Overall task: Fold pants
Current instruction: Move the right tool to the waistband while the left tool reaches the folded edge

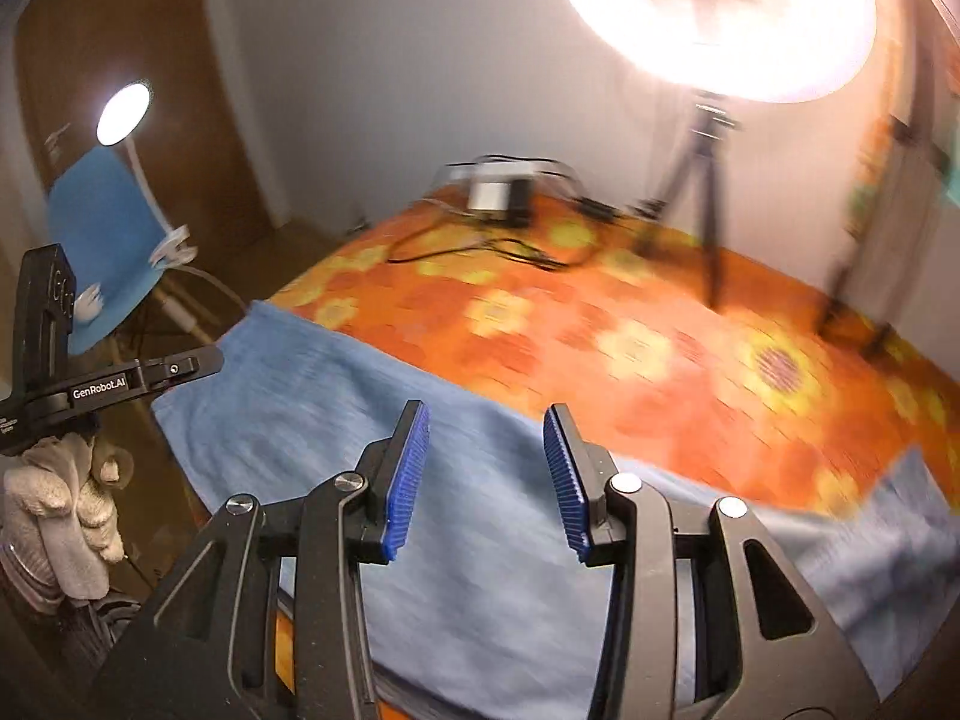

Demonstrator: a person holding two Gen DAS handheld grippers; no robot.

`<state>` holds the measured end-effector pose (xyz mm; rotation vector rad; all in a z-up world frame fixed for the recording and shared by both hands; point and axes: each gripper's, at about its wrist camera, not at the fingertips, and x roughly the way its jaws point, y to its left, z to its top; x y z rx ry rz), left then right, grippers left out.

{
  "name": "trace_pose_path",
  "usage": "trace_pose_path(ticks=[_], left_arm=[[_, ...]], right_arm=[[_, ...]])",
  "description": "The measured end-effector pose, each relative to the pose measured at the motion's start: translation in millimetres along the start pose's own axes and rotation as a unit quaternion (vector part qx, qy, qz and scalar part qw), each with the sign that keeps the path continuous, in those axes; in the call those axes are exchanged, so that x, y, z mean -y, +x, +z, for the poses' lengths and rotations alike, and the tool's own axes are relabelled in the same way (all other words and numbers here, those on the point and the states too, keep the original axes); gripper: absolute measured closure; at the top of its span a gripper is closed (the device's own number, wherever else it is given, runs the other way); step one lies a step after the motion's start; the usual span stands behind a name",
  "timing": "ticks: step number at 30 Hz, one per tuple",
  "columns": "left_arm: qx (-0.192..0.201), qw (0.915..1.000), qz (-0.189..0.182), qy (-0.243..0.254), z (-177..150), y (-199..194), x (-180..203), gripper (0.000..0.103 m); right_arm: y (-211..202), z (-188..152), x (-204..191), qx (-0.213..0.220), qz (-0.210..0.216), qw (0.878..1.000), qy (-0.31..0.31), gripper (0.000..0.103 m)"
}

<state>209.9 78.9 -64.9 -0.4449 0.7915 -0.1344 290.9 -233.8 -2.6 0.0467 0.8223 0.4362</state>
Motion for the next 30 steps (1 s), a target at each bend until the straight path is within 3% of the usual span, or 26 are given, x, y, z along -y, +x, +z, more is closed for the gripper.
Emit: trace_pose_path(ticks=[6,10,12,14,18,23,30], left_arm=[[-0.063,0.9946,-0.058,0.059,-25.2,45.8,72.9,0.082],[-0.128,0.9821,-0.097,0.098,-52.4,82.7,115.8,0.082],[-0.164,0.9741,-0.123,0.096,-64.0,102.2,132.1,0.082],[-0.196,0.9646,-0.149,0.094,-75.2,118.8,151.0,0.082],[-0.226,0.9496,-0.190,0.105,-91.6,132.7,187.9,0.059],[-0.249,0.9362,-0.200,0.147,-116.2,145.6,220.2,0.058],[-0.264,0.9307,-0.194,0.162,-131.1,162.3,234.6,0.058]], right_arm=[[-48.3,-33.5,77.2,0.004,-0.062,0.997,0.053,0.061],[-77.7,-47.8,133.9,0.005,-0.099,0.990,0.097,0.059],[-88.1,-53.1,164.4,-0.003,-0.111,0.987,0.118,0.043],[-95.3,-59.0,201.6,-0.017,-0.126,0.981,0.144,0.041],[-99.6,-62.6,264.4,-0.035,-0.153,0.968,0.196,0.041],[-85.0,-51.7,338.0,-0.052,-0.167,0.941,0.289,0.041],[-5.6,-29.2,363.3,-0.136,-0.170,0.924,0.315,0.040]])
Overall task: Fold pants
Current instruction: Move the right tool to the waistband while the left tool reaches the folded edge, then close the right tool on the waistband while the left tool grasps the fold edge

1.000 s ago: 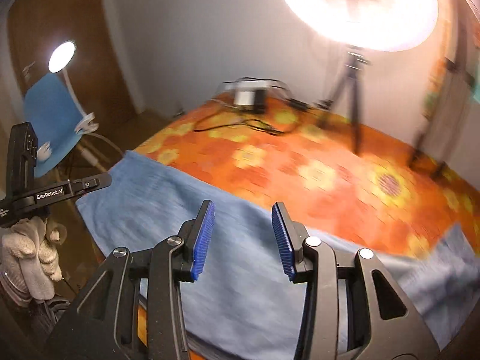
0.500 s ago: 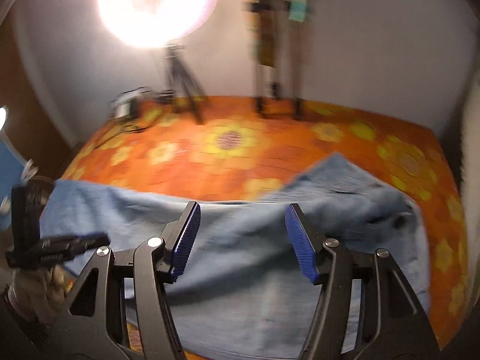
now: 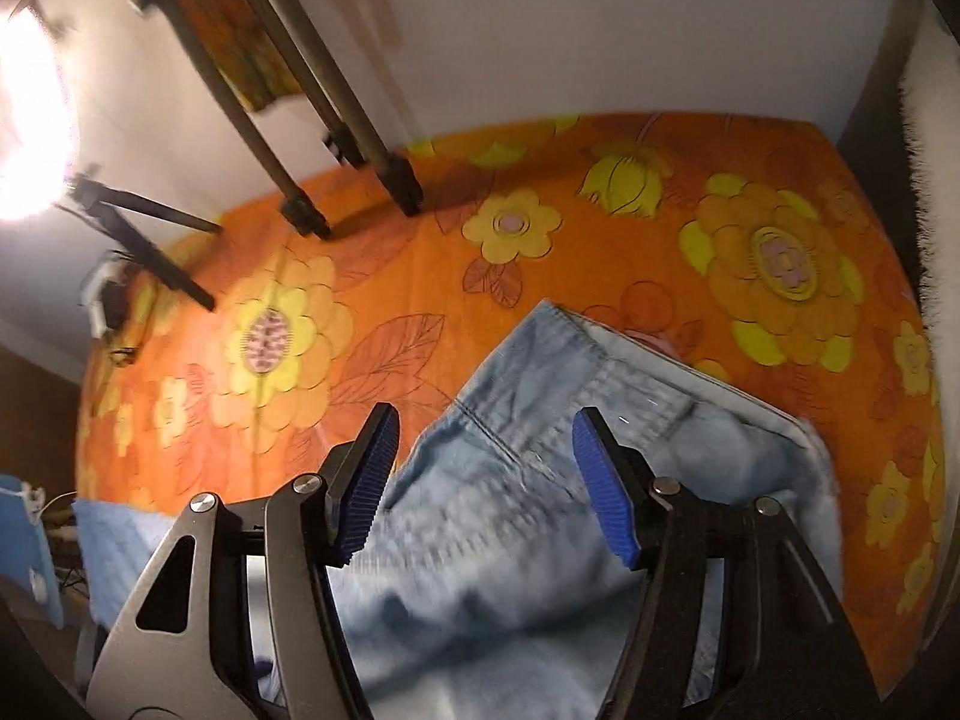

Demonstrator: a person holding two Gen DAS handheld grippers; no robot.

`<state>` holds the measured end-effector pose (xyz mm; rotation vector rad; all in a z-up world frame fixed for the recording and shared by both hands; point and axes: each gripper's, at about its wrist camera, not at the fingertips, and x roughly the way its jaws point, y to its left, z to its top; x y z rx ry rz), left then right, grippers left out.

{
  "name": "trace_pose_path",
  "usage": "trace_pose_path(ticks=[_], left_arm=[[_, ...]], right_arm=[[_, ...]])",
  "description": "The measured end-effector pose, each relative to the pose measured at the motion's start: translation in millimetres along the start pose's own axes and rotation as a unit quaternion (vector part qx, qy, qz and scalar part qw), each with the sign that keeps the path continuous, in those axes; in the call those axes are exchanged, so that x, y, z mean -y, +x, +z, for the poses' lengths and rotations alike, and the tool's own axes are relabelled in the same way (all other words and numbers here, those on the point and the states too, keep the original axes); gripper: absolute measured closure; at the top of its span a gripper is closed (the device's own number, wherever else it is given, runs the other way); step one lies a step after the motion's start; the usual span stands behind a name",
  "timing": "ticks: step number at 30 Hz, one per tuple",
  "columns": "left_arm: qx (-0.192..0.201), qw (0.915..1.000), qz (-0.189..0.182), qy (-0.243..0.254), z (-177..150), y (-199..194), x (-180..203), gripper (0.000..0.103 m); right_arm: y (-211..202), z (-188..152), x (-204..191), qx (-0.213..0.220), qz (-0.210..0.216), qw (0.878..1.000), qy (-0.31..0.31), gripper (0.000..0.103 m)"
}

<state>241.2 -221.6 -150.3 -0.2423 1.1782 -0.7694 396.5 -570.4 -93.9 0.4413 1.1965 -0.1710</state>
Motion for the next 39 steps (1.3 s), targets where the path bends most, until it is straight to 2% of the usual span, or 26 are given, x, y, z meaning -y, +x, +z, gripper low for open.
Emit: trace_pose_path(ticks=[5,9,12,18,20,22,23,25,27,32,34,35,37,38,39], left_arm=[[-0.001,0.9998,0.013,0.015,-0.1,1.0,0.5,0.058],[0.000,0.9997,0.015,0.017,-1.1,-2.2,-4.4,0.058],[-0.002,0.9998,0.016,0.012,-1.6,-1.9,-8.9,0.058],[-0.005,0.9997,0.022,0.013,-3.6,-4.5,-11.8,0.058],[-0.007,0.9996,0.024,0.016,-5.8,-5.7,-13.6,0.058],[-0.010,0.9996,0.023,0.013,-6.7,-4.6,-16.2,0.058],[-0.013,0.9996,0.021,0.012,-7.7,-3.6,-17.2,0.058],[-0.013,0.9996,0.019,0.015,-8.8,-2.9,-16.6,0.058],[-0.012,0.9995,0.020,0.023,-10.0,-1.7,-13.2,0.058],[-0.010,0.9987,0.020,0.046,-15.0,3.0,-5.4,0.061],[-0.014,0.9987,0.014,0.047,-15.0,4.6,-5.6,0.069],[-0.017,0.9987,0.012,0.047,-15.6,6.2,-5.6,0.077],[-0.014,0.9979,0.023,0.058,-17.5,7.0,-3.9,0.080],[-0.013,0.9973,0.031,0.066,-18.2,7.4,-2.4,0.088],[-0.012,0.9969,0.034,0.070,-18.9,7.1,-1.9,0.092]], right_arm=[[45.4,15.8,-18.6,-0.026,-0.041,0.999,0.003,0.040],[70.5,22.1,-19.5,-0.047,-0.074,0.996,0.012,0.049],[79.9,24.4,-19.8,-0.051,-0.092,0.994,0.012,0.050],[101.2,22.9,-22.7,-0.070,-0.116,0.991,0.010,0.060],[100.3,22.3,-23.6,-0.065,-0.118,0.991,0.007,0.061],[98.7,21.3,-23.0,-0.063,-0.119,0.991,0.009,0.068],[98.2,19.9,-22.9,-0.059,-0.122,0.991,0.008,0.076],[95.5,17.4,-21.1,-0.053,-0.120,0.991,0.011,0.083],[92.4,15.3,-18.3,-0.046,-0.108,0.993,0.015,0.094],[78.5,7.6,-12.7,-0.025,-0.091,0.995,0.017,0.099],[65.2,7.1,-7.7,-0.008,-0.078,0.997,0.023,0.100],[55.0,6.0,-4.4,0.003,-0.071,0.997,0.028,0.100],[29.9,-0.6,4.6,0.023,-0.055,0.997,0.038,0.100],[19.0,-4.5,8.8,0.030,-0.048,0.997,0.043,0.100],[3.3,-10.0,14.1,0.041,-0.039,0.997,0.045,0.100]])
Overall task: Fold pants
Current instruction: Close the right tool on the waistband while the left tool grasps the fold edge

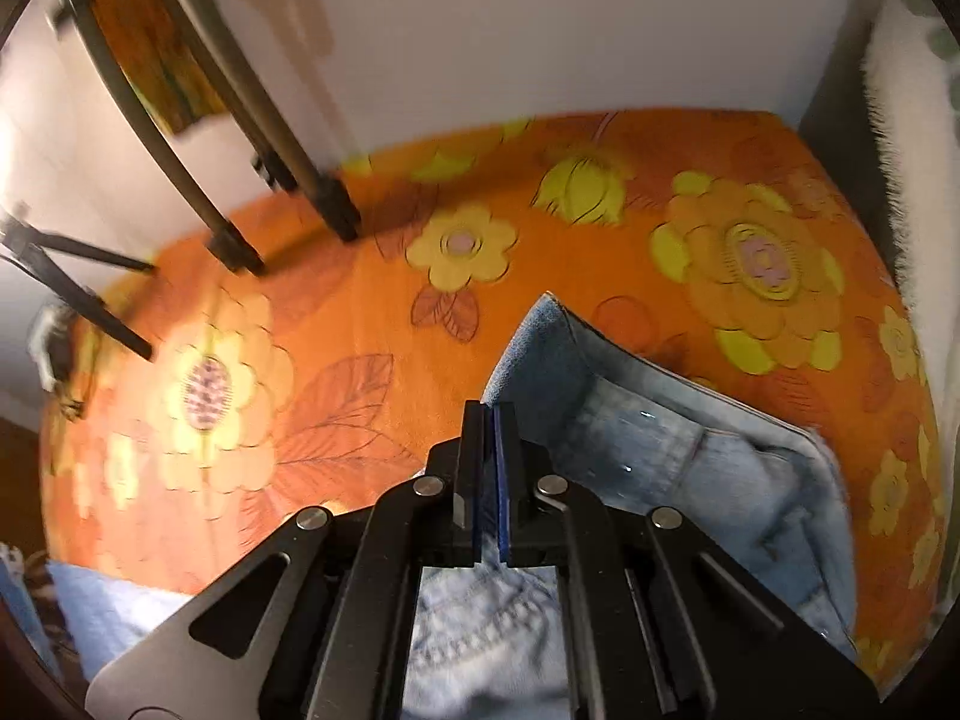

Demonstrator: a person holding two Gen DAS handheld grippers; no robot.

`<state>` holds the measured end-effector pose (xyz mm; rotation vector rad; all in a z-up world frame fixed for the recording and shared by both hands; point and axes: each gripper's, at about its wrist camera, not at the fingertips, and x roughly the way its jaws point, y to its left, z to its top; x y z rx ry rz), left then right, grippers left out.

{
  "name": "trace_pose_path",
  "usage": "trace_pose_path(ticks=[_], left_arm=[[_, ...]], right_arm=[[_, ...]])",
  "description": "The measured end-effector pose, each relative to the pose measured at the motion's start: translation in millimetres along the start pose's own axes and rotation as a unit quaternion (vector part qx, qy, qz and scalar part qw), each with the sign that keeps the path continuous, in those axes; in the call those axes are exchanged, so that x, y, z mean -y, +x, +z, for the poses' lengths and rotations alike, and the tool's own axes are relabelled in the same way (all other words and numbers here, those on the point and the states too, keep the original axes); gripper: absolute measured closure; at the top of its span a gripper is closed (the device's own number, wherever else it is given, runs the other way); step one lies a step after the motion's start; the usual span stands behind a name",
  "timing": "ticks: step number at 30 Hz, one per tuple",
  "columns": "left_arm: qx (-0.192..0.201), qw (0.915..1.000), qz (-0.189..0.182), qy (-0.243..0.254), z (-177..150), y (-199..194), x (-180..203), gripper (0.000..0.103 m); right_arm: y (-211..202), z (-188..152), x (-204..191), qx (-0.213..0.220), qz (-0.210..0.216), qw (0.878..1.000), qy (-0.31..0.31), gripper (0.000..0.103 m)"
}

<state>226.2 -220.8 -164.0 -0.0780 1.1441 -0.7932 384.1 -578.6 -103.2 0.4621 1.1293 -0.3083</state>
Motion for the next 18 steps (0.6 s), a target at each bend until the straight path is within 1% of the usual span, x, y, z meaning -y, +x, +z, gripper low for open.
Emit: trace_pose_path(ticks=[3,6,9,15,18], left_arm=[[0.007,0.9999,0.006,0.006,-0.9,-3.0,1.0,0.095],[0.017,0.9996,0.011,0.019,-3.8,-9.7,6.6,0.095],[0.026,0.9989,0.016,0.036,-6.8,-14.8,15.4,0.096],[0.042,0.9965,0.025,0.067,-10.4,-23.0,30.5,0.098],[0.045,0.9950,0.031,0.083,-14.2,-26.4,36.4,0.098]], right_arm=[[-34.5,-1.5,13.4,0.027,0.009,1.000,0.009,0.101],[-69.3,-10.7,27.4,0.053,0.019,0.998,0.010,0.101],[-102.2,-31.9,44.8,0.076,0.021,0.997,0.011,0.101],[-136.7,-69.0,79.2,0.109,0.025,0.993,0.029,0.101],[-151.8,-92.0,100.5,0.121,0.036,0.991,0.048,0.101]])
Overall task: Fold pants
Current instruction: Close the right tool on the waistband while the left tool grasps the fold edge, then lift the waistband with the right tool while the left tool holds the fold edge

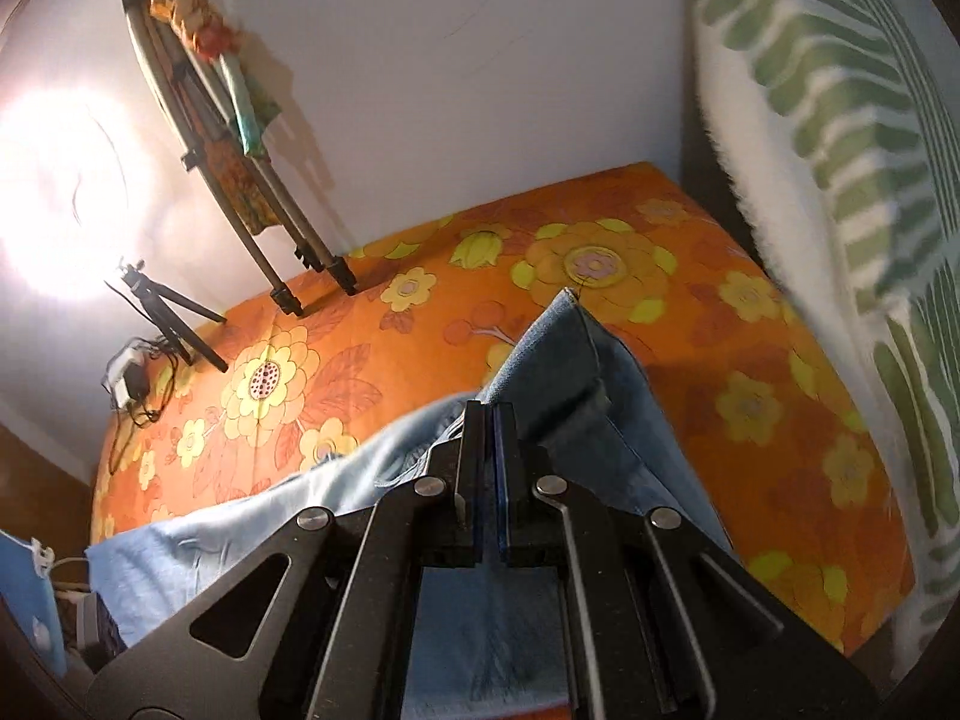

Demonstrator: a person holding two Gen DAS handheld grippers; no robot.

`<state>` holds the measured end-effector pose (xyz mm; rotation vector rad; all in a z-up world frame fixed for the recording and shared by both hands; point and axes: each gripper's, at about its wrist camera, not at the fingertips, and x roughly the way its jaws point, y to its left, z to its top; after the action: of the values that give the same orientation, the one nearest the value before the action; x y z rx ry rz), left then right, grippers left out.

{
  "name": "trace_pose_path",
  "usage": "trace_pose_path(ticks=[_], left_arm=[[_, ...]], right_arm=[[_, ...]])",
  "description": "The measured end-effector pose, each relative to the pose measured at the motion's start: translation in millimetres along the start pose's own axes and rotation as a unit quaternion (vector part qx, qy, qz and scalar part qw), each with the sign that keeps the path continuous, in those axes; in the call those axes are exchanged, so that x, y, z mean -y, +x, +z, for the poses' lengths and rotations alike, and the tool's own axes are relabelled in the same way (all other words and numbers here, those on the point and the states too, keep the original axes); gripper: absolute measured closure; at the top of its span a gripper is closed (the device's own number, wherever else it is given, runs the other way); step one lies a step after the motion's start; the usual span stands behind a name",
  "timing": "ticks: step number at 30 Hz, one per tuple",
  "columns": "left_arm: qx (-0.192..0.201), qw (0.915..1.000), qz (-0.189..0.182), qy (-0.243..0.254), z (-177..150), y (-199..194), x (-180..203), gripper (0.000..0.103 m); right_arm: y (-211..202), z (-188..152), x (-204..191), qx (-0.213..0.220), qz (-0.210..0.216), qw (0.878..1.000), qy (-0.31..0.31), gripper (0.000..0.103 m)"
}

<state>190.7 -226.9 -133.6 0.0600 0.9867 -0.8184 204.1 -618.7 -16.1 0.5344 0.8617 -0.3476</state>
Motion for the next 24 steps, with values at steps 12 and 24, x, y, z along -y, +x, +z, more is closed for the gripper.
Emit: trace_pose_path(ticks=[12,24], left_arm=[[-0.019,0.9905,0.062,0.121,-26.9,10.8,35.3,0.098],[-0.012,0.9896,0.067,0.127,-28.6,6.8,34.9,0.100]], right_arm=[[21.7,-98.2,101.6,-0.049,0.022,0.991,0.122,0.101],[20.3,-109.9,117.8,-0.056,0.058,0.985,0.150,0.101]])
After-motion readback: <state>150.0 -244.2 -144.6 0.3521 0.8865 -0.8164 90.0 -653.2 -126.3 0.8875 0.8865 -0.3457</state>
